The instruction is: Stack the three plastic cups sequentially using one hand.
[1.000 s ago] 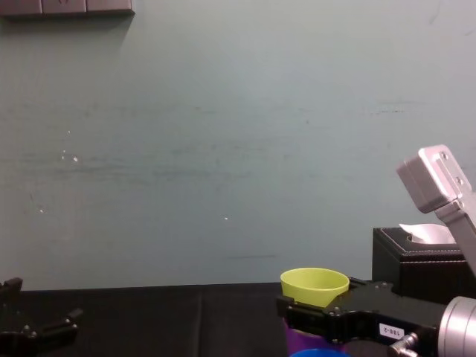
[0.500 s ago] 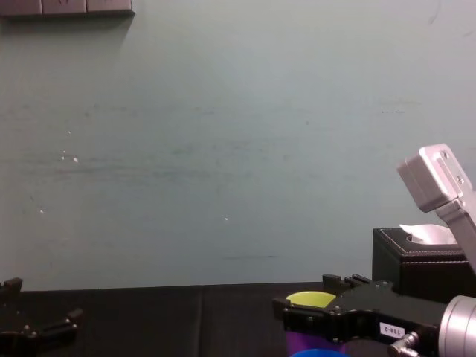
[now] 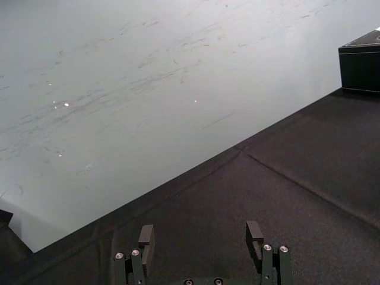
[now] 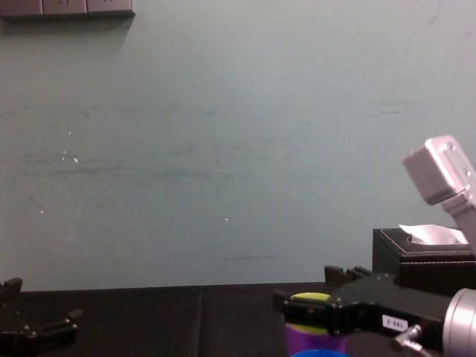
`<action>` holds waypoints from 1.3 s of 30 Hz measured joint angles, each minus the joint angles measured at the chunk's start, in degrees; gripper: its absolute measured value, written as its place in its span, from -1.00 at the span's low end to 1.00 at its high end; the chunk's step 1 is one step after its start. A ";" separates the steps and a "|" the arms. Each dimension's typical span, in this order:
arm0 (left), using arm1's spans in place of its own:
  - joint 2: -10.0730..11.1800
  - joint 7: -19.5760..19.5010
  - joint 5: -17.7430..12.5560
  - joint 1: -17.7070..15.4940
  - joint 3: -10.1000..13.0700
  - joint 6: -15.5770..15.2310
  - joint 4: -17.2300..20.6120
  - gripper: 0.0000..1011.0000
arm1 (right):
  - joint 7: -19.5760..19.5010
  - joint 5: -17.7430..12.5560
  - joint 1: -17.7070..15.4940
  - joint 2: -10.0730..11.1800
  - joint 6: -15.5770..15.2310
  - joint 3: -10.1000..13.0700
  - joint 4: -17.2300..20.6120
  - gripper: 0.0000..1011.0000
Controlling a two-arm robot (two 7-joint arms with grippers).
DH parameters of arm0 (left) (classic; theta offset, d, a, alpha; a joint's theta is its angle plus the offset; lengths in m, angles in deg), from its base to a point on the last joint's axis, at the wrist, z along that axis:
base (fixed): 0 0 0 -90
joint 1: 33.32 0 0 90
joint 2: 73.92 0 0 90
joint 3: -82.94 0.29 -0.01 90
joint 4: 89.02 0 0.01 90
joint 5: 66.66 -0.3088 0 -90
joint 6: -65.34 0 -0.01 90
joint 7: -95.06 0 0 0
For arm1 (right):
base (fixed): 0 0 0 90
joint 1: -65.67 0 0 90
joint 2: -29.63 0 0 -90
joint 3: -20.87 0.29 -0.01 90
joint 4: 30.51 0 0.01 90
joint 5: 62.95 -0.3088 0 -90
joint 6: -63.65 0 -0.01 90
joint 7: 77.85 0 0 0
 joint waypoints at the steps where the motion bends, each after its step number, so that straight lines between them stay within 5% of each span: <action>1: 0.00 0.00 0.00 0.00 0.00 0.00 0.00 1.00 | 0.06 -0.08 -0.16 0.10 0.10 0.12 0.40 0.98; 12: 0.00 0.00 0.00 0.00 0.00 0.00 0.00 1.00 | 0.29 -2.72 -5.53 3.67 -1.52 2.69 9.41 0.98; 25: 0.00 0.00 0.00 0.00 0.00 0.00 0.00 1.00 | 0.29 -5.91 -18.99 13.36 -0.59 10.26 19.64 0.98; 33: 0.00 0.00 0.00 0.00 0.00 0.00 0.00 1.00 | 1.44 -5.78 -24.74 16.78 0.83 12.11 21.33 0.98; 39: 0.00 0.00 0.00 0.00 0.00 0.00 0.00 1.00 | 2.97 -5.02 -26.49 17.27 2.15 10.88 20.59 0.98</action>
